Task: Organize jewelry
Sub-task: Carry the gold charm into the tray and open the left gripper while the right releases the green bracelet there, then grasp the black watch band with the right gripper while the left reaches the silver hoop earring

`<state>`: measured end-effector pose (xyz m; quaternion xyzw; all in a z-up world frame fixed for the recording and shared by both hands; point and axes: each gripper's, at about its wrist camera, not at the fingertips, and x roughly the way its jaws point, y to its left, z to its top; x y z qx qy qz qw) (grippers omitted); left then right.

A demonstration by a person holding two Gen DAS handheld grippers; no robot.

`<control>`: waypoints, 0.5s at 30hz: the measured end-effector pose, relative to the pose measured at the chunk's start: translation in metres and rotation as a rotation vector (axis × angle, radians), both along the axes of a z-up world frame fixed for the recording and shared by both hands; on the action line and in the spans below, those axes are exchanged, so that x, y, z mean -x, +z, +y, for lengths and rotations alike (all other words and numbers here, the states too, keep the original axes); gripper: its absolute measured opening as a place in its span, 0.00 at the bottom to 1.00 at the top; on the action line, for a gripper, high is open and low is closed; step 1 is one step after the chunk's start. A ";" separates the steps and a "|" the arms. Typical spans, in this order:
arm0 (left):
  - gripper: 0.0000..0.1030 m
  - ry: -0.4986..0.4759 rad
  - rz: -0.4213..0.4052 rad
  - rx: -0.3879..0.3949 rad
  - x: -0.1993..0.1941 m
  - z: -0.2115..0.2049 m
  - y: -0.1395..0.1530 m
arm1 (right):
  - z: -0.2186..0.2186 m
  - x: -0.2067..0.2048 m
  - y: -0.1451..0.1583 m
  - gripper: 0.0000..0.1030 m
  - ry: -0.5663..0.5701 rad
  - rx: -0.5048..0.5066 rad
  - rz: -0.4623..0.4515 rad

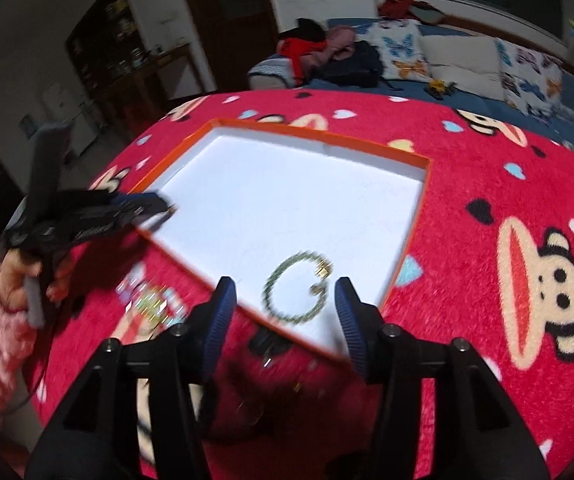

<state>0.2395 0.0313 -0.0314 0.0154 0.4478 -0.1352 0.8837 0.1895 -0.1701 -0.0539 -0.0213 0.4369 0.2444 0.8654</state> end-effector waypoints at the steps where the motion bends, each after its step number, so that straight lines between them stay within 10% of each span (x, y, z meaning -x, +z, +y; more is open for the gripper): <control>1: 0.50 0.005 -0.010 -0.006 0.001 0.000 0.002 | 0.002 0.007 0.001 0.62 0.023 0.009 -0.002; 15: 0.58 -0.082 -0.067 0.026 0.048 -0.005 0.026 | 0.037 0.048 -0.016 0.80 0.341 0.127 0.030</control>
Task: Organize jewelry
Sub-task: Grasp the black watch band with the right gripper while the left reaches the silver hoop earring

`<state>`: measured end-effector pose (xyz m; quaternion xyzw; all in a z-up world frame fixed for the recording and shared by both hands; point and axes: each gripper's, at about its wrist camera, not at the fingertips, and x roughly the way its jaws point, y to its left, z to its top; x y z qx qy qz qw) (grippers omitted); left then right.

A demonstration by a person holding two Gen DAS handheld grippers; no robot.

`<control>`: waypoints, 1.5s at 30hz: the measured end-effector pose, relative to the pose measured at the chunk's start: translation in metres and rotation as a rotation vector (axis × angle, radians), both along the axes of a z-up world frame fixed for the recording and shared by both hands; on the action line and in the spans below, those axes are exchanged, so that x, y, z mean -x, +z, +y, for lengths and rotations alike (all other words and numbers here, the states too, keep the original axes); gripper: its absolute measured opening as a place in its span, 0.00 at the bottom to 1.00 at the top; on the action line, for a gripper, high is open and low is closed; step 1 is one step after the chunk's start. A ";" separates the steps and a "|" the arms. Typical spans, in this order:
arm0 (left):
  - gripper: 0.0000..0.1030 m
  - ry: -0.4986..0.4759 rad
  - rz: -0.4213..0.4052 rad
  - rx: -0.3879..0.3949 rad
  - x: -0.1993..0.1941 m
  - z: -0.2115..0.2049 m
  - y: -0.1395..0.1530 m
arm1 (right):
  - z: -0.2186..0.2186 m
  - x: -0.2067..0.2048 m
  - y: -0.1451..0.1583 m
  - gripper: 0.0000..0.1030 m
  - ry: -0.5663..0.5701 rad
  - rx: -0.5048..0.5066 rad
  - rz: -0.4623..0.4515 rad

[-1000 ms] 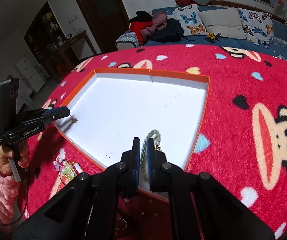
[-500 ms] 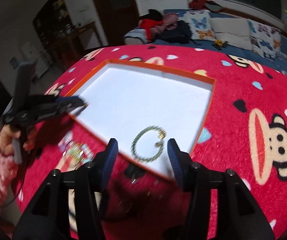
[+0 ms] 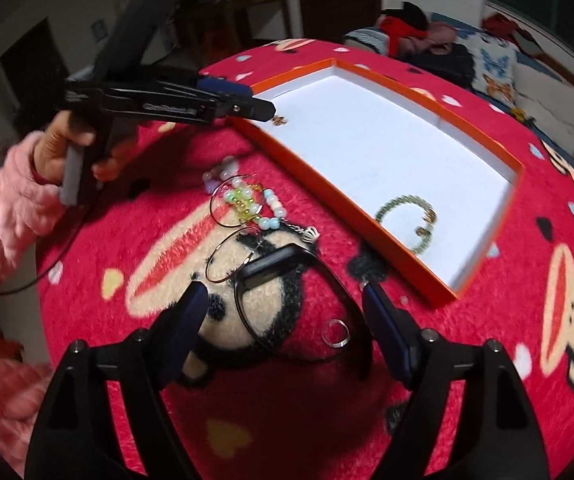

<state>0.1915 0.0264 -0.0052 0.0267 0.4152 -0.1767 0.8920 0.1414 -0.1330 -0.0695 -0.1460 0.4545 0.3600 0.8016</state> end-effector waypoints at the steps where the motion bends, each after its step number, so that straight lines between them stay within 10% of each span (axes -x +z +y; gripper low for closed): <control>1: 0.58 -0.008 -0.002 0.002 0.007 0.000 0.001 | 0.003 -0.002 -0.002 0.80 0.024 0.007 0.002; 13: 0.58 -0.170 -0.024 0.052 0.093 -0.008 0.011 | 0.016 -0.014 -0.023 0.78 0.153 0.060 0.058; 20: 0.58 -0.288 0.001 0.062 0.122 -0.039 0.006 | 0.003 -0.004 -0.017 0.55 0.091 0.043 0.048; 45: 0.58 -0.260 0.056 -0.031 0.096 -0.095 -0.043 | -0.030 0.027 -0.011 0.57 -0.067 -0.061 0.048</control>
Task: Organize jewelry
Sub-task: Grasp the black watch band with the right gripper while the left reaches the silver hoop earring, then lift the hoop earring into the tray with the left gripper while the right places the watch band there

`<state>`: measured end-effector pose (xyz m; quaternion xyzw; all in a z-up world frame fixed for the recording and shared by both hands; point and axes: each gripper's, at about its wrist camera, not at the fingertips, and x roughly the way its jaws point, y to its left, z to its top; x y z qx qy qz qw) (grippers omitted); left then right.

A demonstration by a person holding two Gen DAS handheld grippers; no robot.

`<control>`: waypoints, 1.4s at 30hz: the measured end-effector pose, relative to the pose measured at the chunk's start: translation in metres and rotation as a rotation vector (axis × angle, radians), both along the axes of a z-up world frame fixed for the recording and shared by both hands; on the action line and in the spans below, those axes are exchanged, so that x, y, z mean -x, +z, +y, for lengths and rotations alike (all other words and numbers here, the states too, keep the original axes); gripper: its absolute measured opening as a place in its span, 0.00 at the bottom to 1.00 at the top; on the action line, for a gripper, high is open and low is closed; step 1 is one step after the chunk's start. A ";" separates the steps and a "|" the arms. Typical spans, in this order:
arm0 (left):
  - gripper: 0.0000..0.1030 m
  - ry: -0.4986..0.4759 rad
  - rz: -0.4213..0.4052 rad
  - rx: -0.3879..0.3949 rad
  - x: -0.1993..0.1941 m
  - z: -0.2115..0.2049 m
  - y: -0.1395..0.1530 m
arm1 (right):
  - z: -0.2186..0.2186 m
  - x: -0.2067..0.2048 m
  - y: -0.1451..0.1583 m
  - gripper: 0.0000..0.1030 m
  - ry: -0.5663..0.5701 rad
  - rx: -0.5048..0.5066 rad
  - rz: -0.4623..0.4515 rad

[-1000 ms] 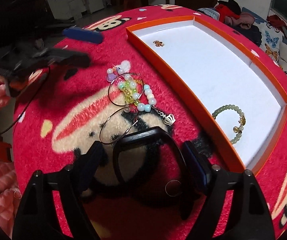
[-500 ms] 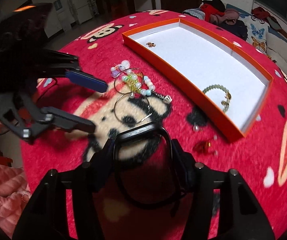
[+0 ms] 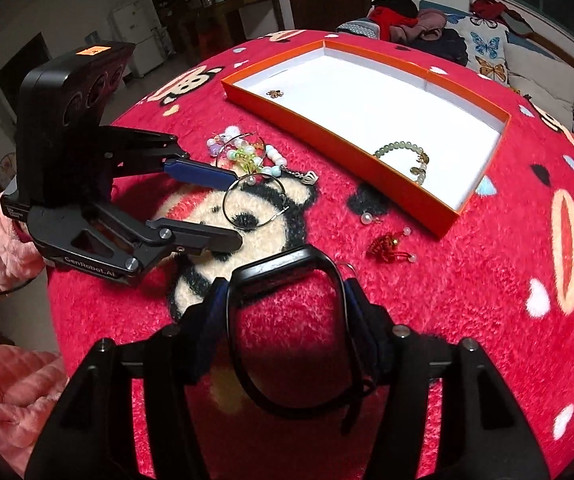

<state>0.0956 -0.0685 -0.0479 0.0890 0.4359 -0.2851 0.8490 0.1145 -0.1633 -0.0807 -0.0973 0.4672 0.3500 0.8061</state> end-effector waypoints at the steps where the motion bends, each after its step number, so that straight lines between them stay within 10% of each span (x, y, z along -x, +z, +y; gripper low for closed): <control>1: 0.58 0.003 -0.004 -0.005 -0.001 -0.001 -0.001 | 0.001 0.000 0.000 0.57 0.000 -0.004 -0.003; 28: 0.50 0.010 -0.057 -0.039 0.000 -0.011 0.001 | -0.009 0.001 0.002 0.56 -0.064 -0.053 -0.022; 42: 0.50 0.087 -0.169 0.058 -0.045 0.022 0.074 | -0.009 -0.063 0.032 0.56 -0.183 -0.095 -0.090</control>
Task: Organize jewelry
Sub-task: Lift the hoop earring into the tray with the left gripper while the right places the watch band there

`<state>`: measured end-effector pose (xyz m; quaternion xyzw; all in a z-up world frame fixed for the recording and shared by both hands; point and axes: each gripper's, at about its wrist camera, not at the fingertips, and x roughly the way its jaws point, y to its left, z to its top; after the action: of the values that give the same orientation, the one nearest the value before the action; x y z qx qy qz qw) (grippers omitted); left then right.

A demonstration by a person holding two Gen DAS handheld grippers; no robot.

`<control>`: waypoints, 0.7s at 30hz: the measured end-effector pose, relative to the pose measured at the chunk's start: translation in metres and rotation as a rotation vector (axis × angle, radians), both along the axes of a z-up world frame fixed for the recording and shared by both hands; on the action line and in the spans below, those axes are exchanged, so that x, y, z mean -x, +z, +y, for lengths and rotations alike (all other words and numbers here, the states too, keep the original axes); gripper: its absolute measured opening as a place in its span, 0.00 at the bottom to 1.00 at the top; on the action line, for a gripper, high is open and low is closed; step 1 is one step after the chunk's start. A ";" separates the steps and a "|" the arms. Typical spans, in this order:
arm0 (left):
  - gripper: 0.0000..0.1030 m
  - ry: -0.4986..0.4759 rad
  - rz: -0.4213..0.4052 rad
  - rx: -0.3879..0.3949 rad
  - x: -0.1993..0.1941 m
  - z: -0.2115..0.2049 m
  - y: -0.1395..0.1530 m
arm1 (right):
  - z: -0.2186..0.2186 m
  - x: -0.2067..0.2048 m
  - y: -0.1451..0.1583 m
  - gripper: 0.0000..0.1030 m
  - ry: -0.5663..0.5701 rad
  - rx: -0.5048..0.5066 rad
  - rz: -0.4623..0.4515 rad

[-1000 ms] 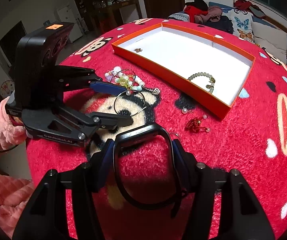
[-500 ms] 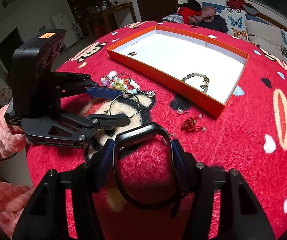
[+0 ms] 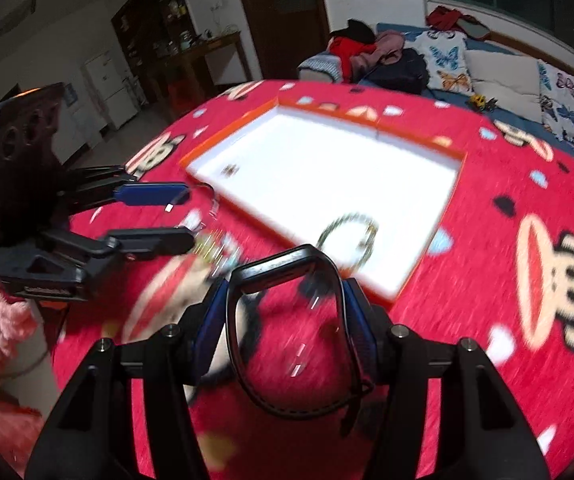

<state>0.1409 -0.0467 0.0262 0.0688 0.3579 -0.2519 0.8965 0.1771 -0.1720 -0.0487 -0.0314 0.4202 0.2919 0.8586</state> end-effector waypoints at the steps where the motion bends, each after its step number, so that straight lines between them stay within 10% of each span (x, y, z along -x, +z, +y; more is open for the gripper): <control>1: 0.50 0.007 0.003 -0.001 -0.011 0.001 0.001 | 0.001 -0.011 0.001 0.56 -0.015 -0.005 0.001; 10: 0.50 0.085 0.111 -0.037 -0.097 0.014 -0.032 | 0.008 -0.104 -0.017 0.57 -0.154 0.012 0.042; 21: 0.50 0.084 0.156 -0.067 -0.115 0.011 -0.063 | 0.013 -0.129 -0.043 0.57 -0.183 0.096 0.096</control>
<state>0.2558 -0.0362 -0.0370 0.0637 0.4375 -0.2067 0.8728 0.3064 -0.1590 -0.0920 -0.0201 0.4755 0.1930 0.8581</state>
